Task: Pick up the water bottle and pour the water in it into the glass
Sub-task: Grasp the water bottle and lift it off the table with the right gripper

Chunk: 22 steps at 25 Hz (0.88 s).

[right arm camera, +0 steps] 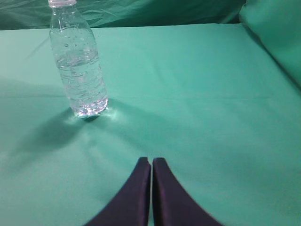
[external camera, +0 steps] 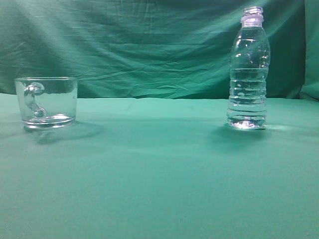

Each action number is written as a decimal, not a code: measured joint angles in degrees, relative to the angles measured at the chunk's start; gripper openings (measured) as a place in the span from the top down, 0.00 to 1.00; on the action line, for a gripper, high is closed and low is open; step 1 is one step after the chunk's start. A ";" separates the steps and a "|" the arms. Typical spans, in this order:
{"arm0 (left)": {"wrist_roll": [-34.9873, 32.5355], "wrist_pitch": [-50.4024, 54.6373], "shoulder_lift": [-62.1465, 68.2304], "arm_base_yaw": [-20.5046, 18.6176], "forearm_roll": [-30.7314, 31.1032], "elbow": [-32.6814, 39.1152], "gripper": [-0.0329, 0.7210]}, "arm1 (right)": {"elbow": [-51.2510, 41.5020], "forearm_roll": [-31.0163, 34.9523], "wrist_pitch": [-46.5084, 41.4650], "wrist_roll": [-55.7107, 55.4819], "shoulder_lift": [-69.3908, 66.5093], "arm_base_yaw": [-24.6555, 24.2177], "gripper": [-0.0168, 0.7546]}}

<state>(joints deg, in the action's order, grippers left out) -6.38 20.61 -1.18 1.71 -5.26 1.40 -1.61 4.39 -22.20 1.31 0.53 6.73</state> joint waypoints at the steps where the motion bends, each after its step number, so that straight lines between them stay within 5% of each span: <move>1: 0.00 0.00 0.00 0.00 0.00 0.00 0.96 | 0.00 0.00 0.00 0.00 0.00 0.00 0.98; 6: 0.00 0.00 0.00 0.00 0.00 0.00 0.96 | 0.00 1.45 4.01 0.00 0.00 0.00 0.98; 12: 0.00 0.00 0.00 0.00 0.00 0.00 0.96 | 0.00 5.99 19.39 -0.11 0.00 0.00 0.98; 22: 0.00 0.00 0.00 0.00 0.00 0.00 0.96 | 14.28 6.42 13.62 -0.07 -13.85 0.00 0.98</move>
<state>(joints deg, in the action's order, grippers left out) -6.38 20.61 -1.18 1.71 -5.26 1.40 12.67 10.80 -8.59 1.24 -13.33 6.73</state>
